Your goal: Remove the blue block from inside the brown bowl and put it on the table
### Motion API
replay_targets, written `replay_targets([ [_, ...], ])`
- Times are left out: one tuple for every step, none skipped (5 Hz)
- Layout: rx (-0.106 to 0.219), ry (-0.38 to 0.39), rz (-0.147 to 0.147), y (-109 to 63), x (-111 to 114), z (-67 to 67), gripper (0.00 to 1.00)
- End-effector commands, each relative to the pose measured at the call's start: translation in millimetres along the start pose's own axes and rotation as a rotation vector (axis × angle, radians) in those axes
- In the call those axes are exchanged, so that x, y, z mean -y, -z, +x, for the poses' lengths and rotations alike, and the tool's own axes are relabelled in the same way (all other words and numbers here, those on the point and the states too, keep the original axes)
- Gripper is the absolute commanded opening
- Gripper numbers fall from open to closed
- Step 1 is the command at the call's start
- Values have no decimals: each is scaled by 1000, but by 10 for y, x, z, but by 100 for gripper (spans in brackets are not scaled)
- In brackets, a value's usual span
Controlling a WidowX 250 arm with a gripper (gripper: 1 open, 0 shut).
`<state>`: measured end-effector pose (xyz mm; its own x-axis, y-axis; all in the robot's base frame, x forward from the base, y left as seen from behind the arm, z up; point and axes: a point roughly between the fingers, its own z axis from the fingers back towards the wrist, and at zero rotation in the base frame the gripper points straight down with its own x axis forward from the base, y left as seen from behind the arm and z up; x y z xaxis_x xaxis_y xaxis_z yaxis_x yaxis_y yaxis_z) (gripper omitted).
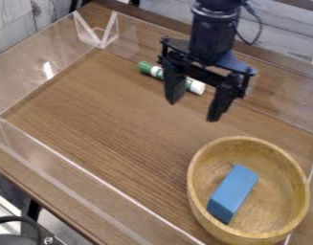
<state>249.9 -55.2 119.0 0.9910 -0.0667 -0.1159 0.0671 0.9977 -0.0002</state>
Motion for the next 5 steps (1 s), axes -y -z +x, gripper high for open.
replay_targets([
  [46, 6, -6, -109, 123, -69, 100],
  [53, 20, -4, -89, 249, -157, 100],
  [70, 43, -4, -45, 425, -242, 100],
  [83, 52, -5, 33, 583, -310, 100],
  [97, 69, -8, 138, 673, -346, 100],
])
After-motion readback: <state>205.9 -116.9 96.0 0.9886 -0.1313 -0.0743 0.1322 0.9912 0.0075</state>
